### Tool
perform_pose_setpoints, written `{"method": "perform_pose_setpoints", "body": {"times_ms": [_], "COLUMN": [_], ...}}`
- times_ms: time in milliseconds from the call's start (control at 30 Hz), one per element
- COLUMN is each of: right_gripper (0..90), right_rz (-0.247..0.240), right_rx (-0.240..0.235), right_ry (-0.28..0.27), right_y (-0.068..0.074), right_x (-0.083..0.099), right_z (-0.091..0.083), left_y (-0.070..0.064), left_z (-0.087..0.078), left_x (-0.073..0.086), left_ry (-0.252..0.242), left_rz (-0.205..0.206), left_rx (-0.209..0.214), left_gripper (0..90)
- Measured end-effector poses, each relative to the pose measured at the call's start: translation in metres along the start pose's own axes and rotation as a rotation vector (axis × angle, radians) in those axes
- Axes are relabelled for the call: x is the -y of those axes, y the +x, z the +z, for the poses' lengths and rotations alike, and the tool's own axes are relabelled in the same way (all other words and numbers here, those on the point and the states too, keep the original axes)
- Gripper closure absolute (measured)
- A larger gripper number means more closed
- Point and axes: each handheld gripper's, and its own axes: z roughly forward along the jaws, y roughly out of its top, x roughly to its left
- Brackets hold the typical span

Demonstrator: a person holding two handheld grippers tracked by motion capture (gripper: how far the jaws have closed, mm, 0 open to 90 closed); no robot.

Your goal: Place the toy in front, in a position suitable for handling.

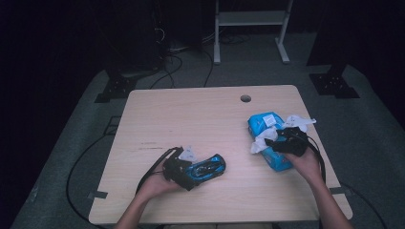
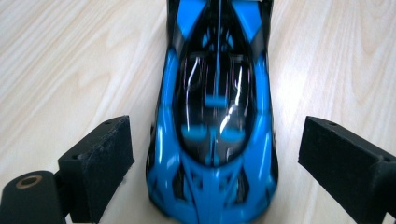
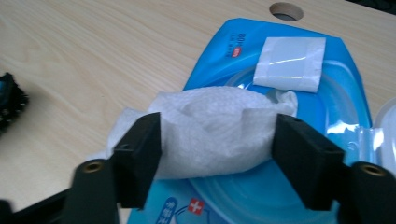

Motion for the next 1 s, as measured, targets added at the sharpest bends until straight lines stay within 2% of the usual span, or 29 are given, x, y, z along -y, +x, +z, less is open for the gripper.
{"method": "perform_pose_setpoints", "body": {"times_ms": [33, 100, 133, 167, 200, 233, 333, 367, 500, 567, 633, 667, 700, 767, 833, 867, 900, 933, 1000], "right_gripper": [37.8, 50.1, 50.1, 57.3, 57.3, 61.7, 77.8, 80.2, 83.4, 84.1, 84.2, 84.2, 84.2, 84.1, 84.1, 84.1, 84.1, 84.0, 83.9], "right_rz": [0.0, 0.036, 0.036, 0.049, 0.049, 0.064, 0.069, 0.066, 0.08, 0.078, 0.055, 0.055, 0.04, 0.015, -0.02, -0.02, -0.045, -0.079, -0.114], "right_rx": [0.0, -0.006, -0.006, -0.001, -0.001, -0.01, 0.012, 0.019, 0.019, 0.0, -0.012, -0.012, -0.039, -0.08, -0.124, -0.124, -0.154, -0.223, -0.308], "right_ry": [0.0, 0.01, 0.01, 0.002, 0.002, -0.003, -0.017, -0.021, -0.038, -0.073, -0.105, -0.105, -0.136, -0.172, -0.196, -0.196, -0.201, -0.201, -0.184], "right_y": [0.0, -0.005, -0.005, -0.008, -0.008, -0.009, -0.011, -0.012, -0.016, -0.016, -0.012, -0.012, -0.006, 0.004, 0.019, 0.019, 0.027, 0.048, 0.071], "right_x": [0.0, 0.002, 0.002, 0.002, 0.002, 0.002, 0.002, 0.002, 0.001, -0.006, -0.014, -0.014, -0.023, -0.03, -0.037, -0.037, -0.039, -0.043, -0.045], "right_z": [0.0, 0.003, 0.003, 0.002, 0.002, 0.002, -0.001, -0.001, -0.006, -0.02, -0.033, -0.033, -0.046, -0.059, -0.069, -0.069, -0.072, -0.075, -0.072], "left_y": [0.0, 0.001, 0.001, 0.002, 0.002, 0.003, 0.005, 0.005, 0.005, 0.004, 0.005, 0.005, 0.004, 0.004, 0.004, 0.004, 0.004, 0.004, 0.004], "left_z": [0.0, -0.005, -0.005, -0.006, -0.006, -0.006, -0.007, -0.007, -0.009, -0.01, -0.011, -0.011, -0.012, -0.013, -0.013, -0.014, -0.014, -0.015, -0.015], "left_x": [0.0, 0.01, 0.01, 0.013, 0.013, 0.014, 0.018, 0.018, 0.018, 0.018, 0.019, 0.019, 0.019, 0.02, 0.02, 0.021, 0.021, 0.022, 0.021], "left_ry": [0.0, -0.026, -0.026, -0.031, -0.031, -0.029, -0.044, -0.048, -0.053, -0.066, -0.076, -0.076, -0.079, -0.086, -0.087, -0.087, -0.088, -0.089, -0.088], "left_rz": [0.0, -0.023, -0.023, -0.026, -0.026, -0.025, -0.039, -0.035, -0.03, -0.031, -0.037, -0.037, -0.041, -0.041, -0.043, -0.043, -0.043, -0.041, -0.038], "left_rx": [0.0, 0.005, 0.005, 0.004, 0.004, 0.002, -0.004, -0.007, -0.014, -0.023, -0.021, -0.021, -0.026, -0.027, -0.029, -0.028, -0.027, -0.03, -0.028], "left_gripper": [9.5, 9.2, 8.5, 8.4, 8.4, 8.4, 8.4, 8.4, 8.4, 8.4, 8.4, 8.5, 8.4, 8.4, 8.4, 8.4, 8.4, 8.4, 8.4]}}
